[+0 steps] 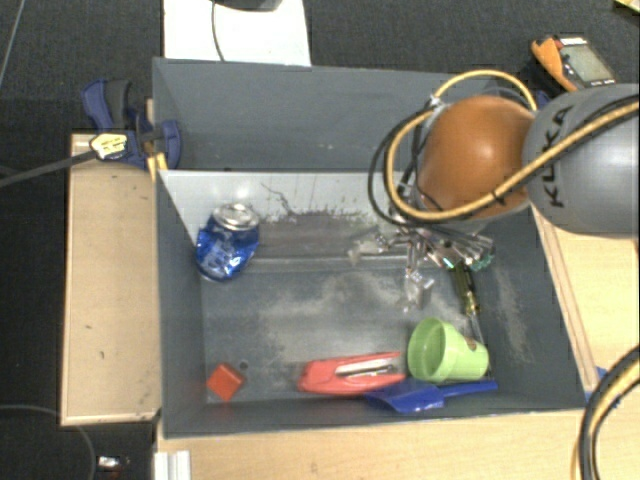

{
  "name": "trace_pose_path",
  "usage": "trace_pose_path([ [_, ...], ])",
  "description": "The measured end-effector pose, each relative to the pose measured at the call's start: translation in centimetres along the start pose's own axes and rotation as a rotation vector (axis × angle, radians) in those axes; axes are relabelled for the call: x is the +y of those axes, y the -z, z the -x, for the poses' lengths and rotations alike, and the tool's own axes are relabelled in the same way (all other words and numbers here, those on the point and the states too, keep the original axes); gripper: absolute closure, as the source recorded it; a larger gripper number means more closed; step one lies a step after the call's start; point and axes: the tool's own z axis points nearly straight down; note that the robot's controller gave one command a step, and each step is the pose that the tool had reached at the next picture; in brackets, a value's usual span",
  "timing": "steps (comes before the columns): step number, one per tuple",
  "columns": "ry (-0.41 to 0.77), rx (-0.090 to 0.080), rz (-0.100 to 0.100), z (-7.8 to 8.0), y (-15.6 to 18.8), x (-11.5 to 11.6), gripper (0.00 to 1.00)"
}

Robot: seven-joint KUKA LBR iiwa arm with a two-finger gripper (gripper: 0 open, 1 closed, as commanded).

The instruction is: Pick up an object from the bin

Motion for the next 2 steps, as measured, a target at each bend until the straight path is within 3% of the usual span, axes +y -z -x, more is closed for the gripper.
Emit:
trace_pose_path([
  [2,-0.004,0.0,0.001,0.06,-0.19,0.21,0.0],
])
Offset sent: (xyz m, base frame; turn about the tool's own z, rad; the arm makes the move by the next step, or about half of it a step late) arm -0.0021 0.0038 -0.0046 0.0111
